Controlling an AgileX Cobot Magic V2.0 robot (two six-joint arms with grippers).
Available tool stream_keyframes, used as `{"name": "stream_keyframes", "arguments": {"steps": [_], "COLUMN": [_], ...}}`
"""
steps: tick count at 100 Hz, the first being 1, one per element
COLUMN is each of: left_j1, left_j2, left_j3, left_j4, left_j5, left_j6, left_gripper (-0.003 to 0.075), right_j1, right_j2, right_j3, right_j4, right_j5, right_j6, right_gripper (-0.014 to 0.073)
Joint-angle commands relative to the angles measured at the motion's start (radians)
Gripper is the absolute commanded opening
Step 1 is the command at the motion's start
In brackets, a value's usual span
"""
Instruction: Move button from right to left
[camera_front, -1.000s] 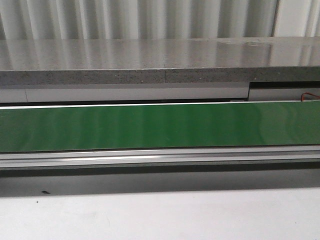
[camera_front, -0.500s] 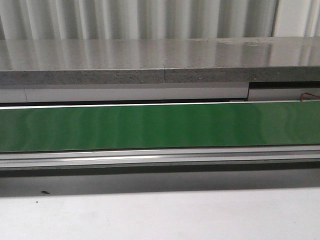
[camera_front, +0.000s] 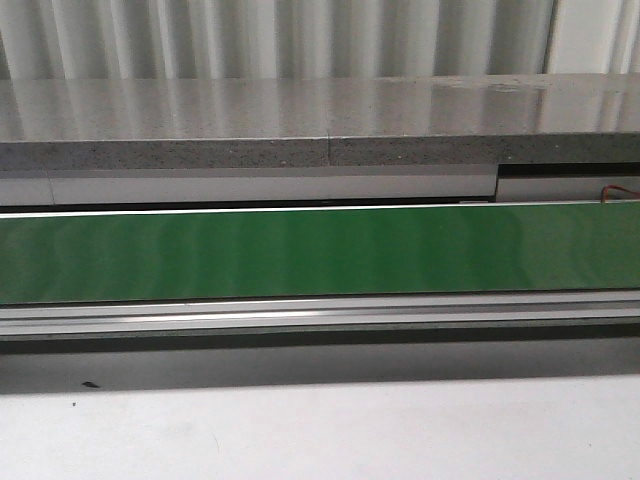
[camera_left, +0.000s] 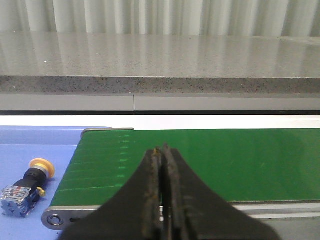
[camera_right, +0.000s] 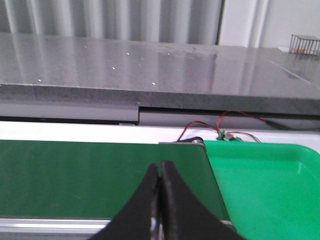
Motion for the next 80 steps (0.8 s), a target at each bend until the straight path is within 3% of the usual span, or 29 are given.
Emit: {"name": "stream_keyframes", "arguments": {"steps": [1,7,33,80], "left_j1": [0.003,0.003,0.003,0.003], "left_j2": [-0.033,-0.033,-0.033,-0.033], "left_j3": [0.038,0.038,0.038,0.038], "left_j4": [0.001,0.001,0.001,0.001], "left_j5": [-0.075,-0.075,-0.075,-0.075], "left_j6": [-0.009,-0.009,-0.009,-0.009], "left_gripper": [-0.0021,-0.002,-0.0021,-0.002], "right_j1": [0.006,0.006,0.006,0.006], "right_j2": [-0.02,-0.053,-0.098,-0.098], "right_j3": [0.033,0.074,0.07,0.07], "right_j4": [-0.013,-0.013,-0.031,-0.031], "right_j5": [-0.181,-0.225,-0.075,-0.067], "right_j6": [0.024,0.051,0.052,0.052], "right_gripper": [-0.0068,-0.0068,-0.0068,-0.0068]}}
